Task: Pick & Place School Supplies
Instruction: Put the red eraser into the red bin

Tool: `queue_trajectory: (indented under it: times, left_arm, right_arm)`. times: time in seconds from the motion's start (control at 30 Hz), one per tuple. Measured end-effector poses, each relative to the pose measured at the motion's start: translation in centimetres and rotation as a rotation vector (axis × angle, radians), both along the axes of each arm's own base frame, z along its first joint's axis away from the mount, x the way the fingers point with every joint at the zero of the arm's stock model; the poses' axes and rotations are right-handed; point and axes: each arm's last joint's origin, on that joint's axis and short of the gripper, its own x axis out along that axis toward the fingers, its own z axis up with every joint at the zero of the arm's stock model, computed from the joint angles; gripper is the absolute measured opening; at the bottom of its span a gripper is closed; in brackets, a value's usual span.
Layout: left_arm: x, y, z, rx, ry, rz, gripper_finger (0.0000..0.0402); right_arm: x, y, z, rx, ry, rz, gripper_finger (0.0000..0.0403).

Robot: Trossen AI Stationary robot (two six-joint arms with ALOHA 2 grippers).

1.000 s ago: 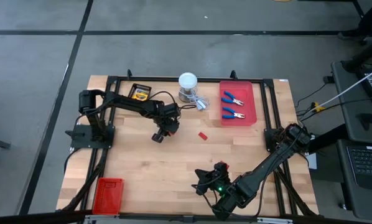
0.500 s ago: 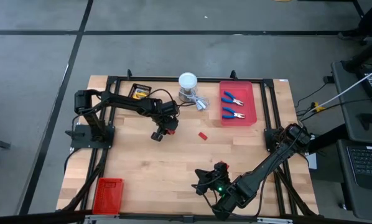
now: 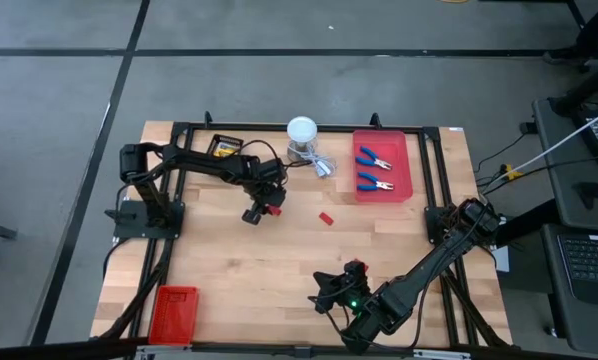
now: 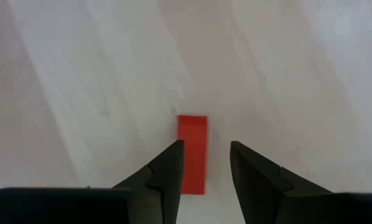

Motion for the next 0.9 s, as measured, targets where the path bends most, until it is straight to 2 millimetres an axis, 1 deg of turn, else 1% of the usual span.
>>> queue_trajectory:
  times: [0.3,0.77,0.9]
  left_arm:
    - [0.3,0.0,-1.4,-0.023,0.034,-0.015,0.0125]
    - [0.2,1.2,-1.7,-0.017,0.014,-0.007,0.0125]
    - [0.2,1.8,-2.0,0.030,0.017,0.017,0.0125]
  right_arm:
    - [0.0,0.0,0.0,0.000,-0.003,0.000,0.0043]
    - [0.0,0.0,0.0,0.003,-0.004,0.001,0.0043]
    - [0.0,0.0,0.0,0.003,-0.004,0.001,0.0043]
